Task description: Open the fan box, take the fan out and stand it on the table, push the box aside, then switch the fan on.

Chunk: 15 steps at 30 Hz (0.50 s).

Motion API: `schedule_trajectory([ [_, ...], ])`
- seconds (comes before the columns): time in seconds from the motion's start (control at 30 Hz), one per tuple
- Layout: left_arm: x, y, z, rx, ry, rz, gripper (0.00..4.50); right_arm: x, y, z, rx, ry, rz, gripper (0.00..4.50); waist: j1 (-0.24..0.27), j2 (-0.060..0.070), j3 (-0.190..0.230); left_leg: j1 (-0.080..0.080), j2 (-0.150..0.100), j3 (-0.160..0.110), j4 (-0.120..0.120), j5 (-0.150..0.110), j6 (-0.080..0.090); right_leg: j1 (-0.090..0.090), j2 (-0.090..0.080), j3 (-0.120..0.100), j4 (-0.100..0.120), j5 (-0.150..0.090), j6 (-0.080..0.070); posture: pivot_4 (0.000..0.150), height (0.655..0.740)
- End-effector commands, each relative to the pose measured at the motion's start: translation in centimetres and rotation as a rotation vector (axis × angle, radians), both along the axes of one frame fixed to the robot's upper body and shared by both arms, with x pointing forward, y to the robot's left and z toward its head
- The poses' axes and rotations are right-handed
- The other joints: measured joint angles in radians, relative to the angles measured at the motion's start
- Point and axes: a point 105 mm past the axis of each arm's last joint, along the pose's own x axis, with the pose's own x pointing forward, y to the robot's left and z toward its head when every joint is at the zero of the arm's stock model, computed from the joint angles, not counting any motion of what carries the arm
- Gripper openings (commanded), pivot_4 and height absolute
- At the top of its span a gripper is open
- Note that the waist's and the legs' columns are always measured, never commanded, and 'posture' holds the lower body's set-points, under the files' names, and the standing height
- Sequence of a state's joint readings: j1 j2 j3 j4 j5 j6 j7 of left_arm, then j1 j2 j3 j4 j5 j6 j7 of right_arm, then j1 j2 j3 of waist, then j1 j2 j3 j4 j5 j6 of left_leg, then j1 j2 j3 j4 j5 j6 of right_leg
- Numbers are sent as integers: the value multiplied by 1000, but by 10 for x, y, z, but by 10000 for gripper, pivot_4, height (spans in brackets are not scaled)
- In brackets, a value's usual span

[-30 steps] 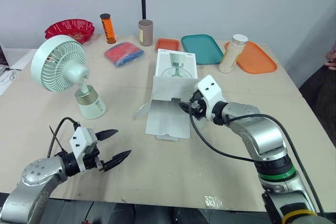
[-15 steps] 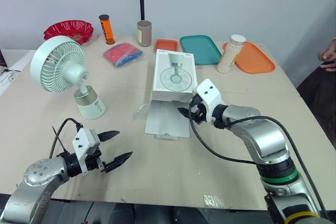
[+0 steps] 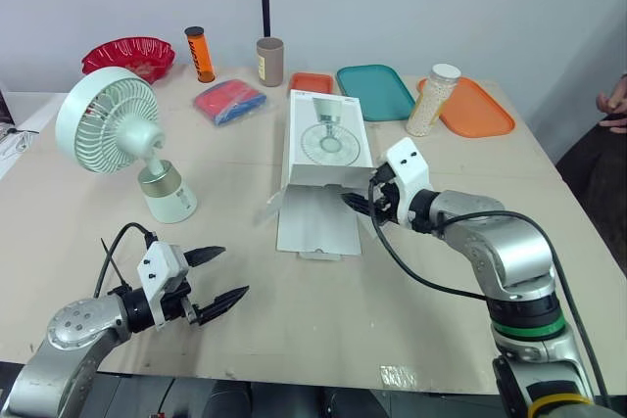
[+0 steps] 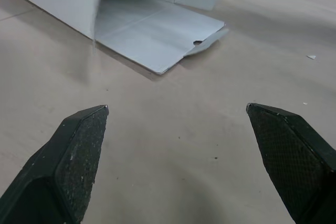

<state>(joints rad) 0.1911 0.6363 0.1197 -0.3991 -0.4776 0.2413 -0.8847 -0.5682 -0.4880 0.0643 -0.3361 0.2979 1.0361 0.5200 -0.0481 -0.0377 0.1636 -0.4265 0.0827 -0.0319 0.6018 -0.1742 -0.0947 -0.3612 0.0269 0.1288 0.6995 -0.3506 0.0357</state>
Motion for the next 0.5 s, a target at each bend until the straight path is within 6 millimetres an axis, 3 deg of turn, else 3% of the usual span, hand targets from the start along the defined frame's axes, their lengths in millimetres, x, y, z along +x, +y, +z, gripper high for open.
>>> schedule_trajectory([
  [0.03,-1,-2,2,0,-20,-21,45000,-8,-4,22,-2,-53,12,33542,0,1,1,-2,0,0,0,0,0,-2,0,0,0,0,0,1500,7389],
  [0.3,-2,-4,1,-6,-13,-32,45000,-21,-11,18,-42,-37,10,33542,0,1,1,-4,0,0,0,0,0,-5,0,0,0,0,0,1500,7389],
  [0.5,-1,-7,0,-3,-14,-39,45000,-10,-23,-3,-98,-17,-58,33542,0,1,1,-4,0,0,0,0,0,-5,0,0,0,0,0,1500,7389],
])
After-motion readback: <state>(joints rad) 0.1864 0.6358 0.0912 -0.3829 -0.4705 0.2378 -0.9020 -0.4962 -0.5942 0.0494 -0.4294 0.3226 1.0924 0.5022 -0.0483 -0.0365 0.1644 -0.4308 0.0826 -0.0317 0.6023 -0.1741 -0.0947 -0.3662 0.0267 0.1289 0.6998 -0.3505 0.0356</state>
